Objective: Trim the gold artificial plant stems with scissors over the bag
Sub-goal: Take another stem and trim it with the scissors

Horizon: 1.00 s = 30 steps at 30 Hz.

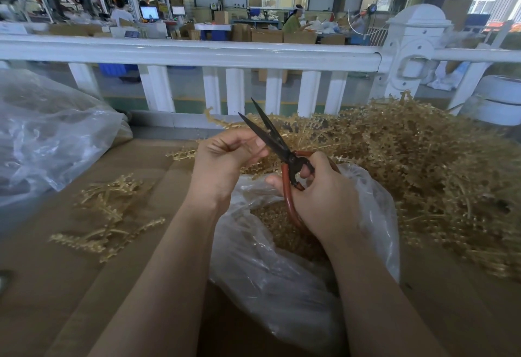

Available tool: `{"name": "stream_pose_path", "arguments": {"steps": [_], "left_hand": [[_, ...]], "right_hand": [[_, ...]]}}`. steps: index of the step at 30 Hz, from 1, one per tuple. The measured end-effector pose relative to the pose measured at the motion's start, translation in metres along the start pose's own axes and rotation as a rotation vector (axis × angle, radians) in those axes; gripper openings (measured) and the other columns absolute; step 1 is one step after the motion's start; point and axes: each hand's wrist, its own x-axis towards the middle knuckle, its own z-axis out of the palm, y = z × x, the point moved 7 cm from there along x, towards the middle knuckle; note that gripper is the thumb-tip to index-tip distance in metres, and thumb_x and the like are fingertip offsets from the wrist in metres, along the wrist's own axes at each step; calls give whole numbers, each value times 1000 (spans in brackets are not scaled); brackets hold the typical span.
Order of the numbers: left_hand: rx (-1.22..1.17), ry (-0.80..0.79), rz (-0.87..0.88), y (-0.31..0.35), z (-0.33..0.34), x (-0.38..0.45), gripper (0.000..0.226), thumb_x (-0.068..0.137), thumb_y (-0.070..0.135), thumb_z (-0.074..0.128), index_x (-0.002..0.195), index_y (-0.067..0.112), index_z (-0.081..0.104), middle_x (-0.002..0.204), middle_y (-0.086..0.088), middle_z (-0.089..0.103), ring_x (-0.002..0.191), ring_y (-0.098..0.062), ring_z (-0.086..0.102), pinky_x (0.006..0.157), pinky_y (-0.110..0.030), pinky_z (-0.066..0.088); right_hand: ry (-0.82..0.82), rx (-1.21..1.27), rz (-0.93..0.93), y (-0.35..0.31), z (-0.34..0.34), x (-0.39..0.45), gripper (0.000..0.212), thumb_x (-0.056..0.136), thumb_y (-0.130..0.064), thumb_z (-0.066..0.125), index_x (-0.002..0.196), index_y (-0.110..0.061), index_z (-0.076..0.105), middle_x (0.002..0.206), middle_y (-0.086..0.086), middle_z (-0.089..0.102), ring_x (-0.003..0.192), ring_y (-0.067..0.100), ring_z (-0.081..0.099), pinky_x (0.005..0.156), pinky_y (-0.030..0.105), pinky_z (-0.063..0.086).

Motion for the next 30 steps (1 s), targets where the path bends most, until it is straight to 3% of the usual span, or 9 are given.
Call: {"name": "stream_pose_path", "arguments": {"steps": [7,18,23,27,30], "left_hand": [[-24,-16,-5,-1,2,0,16,74,13,72,89,8,73,87,-7,75,79,-20,70,80,-28,57],[-62,20,-34,-5,-1,2,21,71,14,73,91,7,71,81,-6,74,72,-17,70,77,-27,57],[-50,56,-72,-10,-2,2,16,76,11,74,91,9,72,77,-4,75,70,-15,72,70,-24,57],[-23,81,-148,-18,-2,-1,8,84,6,73,88,13,75,80,-5,77,71,-13,72,67,-22,58],[-9,33,-208,-23,5,-4,6,81,10,77,84,15,78,77,-4,74,66,-10,63,60,-20,51]], "right_hand": [[-9,24,9,0,1,1,67,62,-87,49,81,-23,43,66,-18,46,60,3,50,56,31,47],[-2,87,24,4,2,2,64,58,-88,50,73,-27,38,59,-17,41,54,-3,40,53,27,37],[-21,178,119,10,6,0,63,60,-83,65,75,-22,54,65,-11,57,60,4,56,54,25,47],[-65,506,349,21,14,0,53,69,-66,76,80,-14,68,72,4,69,63,13,66,63,41,56],[-79,706,387,22,16,2,35,81,-39,82,79,-7,70,67,6,68,59,13,61,62,41,52]]}}
